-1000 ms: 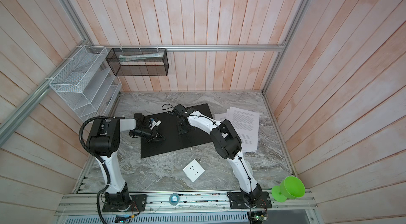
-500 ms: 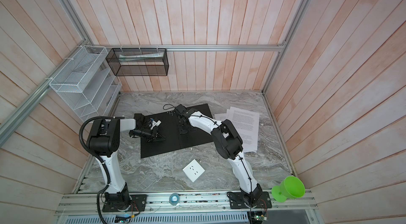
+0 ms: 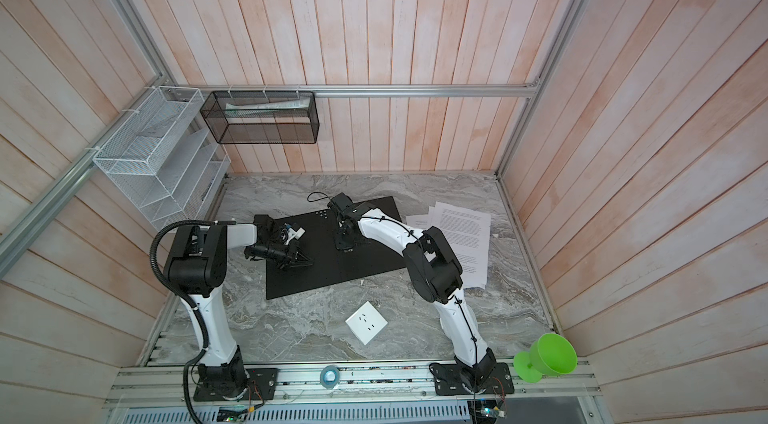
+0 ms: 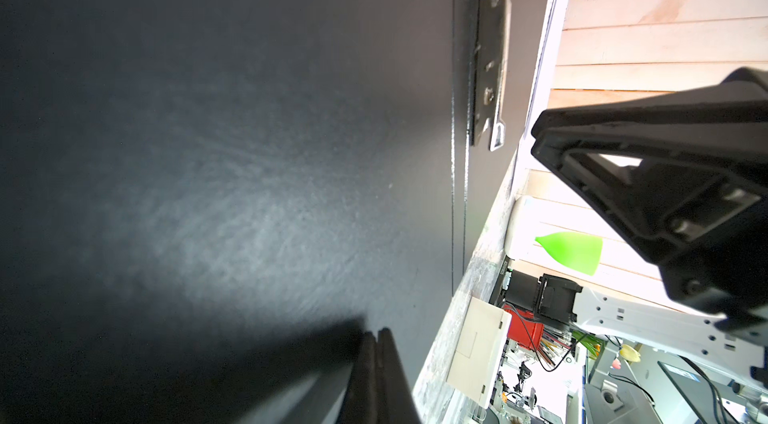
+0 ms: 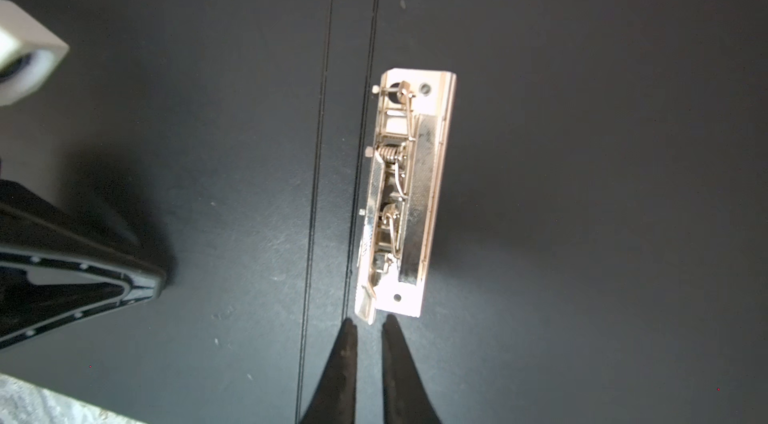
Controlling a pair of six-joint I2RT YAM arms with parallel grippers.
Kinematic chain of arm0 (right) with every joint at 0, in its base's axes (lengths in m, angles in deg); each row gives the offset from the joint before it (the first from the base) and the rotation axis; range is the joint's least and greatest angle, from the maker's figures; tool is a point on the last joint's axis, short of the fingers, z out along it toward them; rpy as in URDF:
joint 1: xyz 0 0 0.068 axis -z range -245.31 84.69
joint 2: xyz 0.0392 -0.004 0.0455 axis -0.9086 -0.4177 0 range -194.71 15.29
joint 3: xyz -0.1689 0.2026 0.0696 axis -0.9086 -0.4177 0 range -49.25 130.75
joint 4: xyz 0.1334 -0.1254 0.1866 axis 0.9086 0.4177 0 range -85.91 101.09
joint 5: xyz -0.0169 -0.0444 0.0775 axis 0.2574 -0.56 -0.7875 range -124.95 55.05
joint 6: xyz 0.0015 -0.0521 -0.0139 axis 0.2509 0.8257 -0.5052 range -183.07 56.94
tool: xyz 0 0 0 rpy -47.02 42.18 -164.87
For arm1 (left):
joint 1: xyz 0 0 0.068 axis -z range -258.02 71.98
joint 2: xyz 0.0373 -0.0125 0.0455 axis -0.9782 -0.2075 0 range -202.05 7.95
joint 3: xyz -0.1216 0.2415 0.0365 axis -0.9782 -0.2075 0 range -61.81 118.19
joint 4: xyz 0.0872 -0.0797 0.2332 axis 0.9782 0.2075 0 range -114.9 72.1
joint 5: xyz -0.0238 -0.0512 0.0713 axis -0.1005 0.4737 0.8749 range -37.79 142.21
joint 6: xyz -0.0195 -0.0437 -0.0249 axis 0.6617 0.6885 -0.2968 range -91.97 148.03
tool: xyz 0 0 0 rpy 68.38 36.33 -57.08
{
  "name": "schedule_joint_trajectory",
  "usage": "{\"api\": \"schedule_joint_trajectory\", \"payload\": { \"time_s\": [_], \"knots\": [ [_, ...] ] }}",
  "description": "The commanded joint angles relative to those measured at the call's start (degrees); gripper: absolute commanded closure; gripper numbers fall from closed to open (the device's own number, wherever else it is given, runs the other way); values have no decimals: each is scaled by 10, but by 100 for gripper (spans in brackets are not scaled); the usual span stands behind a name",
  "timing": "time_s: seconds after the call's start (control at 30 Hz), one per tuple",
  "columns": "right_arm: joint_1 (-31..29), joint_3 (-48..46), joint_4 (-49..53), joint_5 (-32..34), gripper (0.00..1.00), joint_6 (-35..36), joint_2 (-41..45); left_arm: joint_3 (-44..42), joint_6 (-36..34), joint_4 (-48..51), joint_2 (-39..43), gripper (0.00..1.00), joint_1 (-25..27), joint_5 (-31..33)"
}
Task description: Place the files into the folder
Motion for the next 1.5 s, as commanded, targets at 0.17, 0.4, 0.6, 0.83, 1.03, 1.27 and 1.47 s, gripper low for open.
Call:
{"api": "schedule_joint_trajectory", "payload": {
  "time_s": [0.17,0.4,0.6,0.83,1.03,1.27,1.47],
  "knots": [
    [2,11,10,-11,87,-3,-24,5,-12,3,-16,100,1,34],
    [4,7,5,-19,87,-1,-40,3,-13,3,-16,100,1,34],
    [8,-1,5,-16,90,-5,-43,3,-13,3,-15,100,1,33],
    [10,-10,-5,-22,86,-9,-23,4,-13,4,-14,100,1,32],
    [16,-13,-20,-42,87,-15,-3,6,-13,5,-16,100,1,34],
    [24,-30,-40,-61,89,-25,9,7,-12,4,-18,100,1,34],
    [27,-48,-49,-76,89,-29,14,7,-11,5,-20,100,1,33]
  ]
}}
